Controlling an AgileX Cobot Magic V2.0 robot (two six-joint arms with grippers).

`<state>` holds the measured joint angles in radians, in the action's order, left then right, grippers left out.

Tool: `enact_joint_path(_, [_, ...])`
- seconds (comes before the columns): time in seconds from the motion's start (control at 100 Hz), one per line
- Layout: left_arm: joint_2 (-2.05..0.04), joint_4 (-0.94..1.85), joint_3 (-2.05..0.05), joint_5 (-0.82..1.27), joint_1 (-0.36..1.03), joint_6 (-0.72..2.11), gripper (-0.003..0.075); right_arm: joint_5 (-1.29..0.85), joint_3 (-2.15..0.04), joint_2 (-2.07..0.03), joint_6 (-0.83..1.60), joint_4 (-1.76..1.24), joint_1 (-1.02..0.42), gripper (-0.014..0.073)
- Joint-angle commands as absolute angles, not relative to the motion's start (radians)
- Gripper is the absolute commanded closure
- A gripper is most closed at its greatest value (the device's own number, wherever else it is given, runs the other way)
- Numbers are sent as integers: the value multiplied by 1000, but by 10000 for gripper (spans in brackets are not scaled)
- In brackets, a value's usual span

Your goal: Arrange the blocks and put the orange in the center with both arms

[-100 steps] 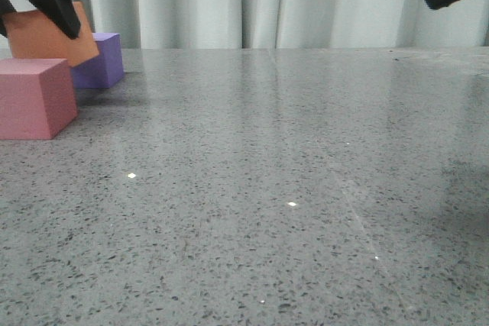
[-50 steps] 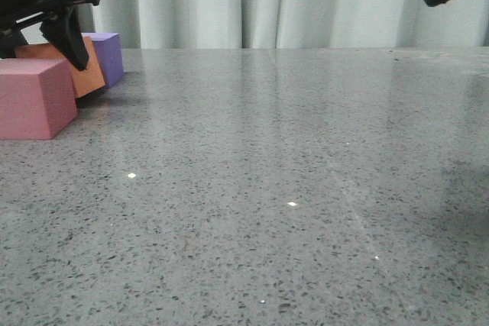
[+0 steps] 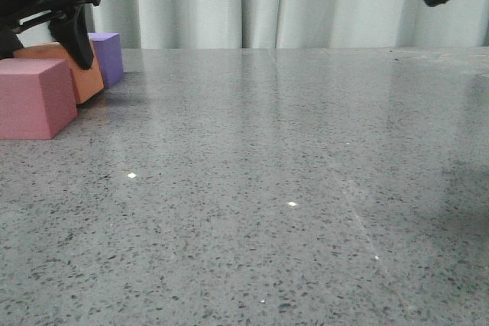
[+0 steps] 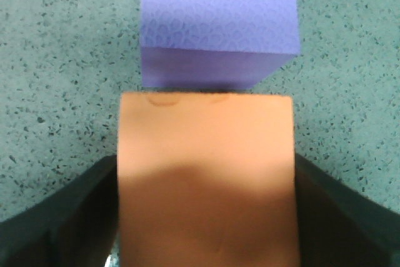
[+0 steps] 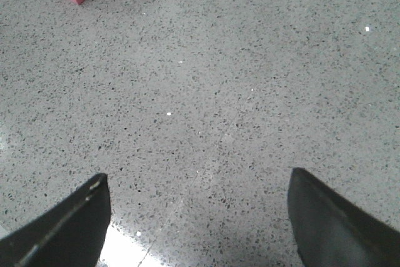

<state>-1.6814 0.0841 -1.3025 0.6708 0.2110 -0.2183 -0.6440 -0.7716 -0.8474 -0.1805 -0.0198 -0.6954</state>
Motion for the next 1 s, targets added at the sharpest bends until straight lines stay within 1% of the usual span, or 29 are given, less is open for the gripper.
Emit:
enact_joint_path(0.0, [-1644, 97, -1326, 625, 215, -231, 224, -579, -797, -839, -174, -22, -696, 11])
enact_joint_path(0.26, [-1610, 102, -1328, 625, 215, -231, 225, -578, -797, -839, -174, -22, -696, 11])
enact_joint_path(0.54, [-1474, 102, -1328, 627, 215, -231, 225, -551, -797, -834, -174, -22, -696, 11])
enact_joint_path(0.71, [-1343, 71, -1310, 627, 215, -231, 227, -532, -794, -800, -174, -12, -696, 11])
enact_joint_path(0.81, [-1241, 55, -1258, 608, 215, -231, 230, -507, -774, -757, -174, 8, -696, 13])
enact_joint_path(0.89, [-1164, 47, -1197, 580, 215, -231, 251, -497, -756, -722, -174, 17, -696, 13])
enact_joint_path(0.99, [-1042, 40, -1104, 531, 215, -231, 302, -485, -732, -673, -174, 24, -696, 15])
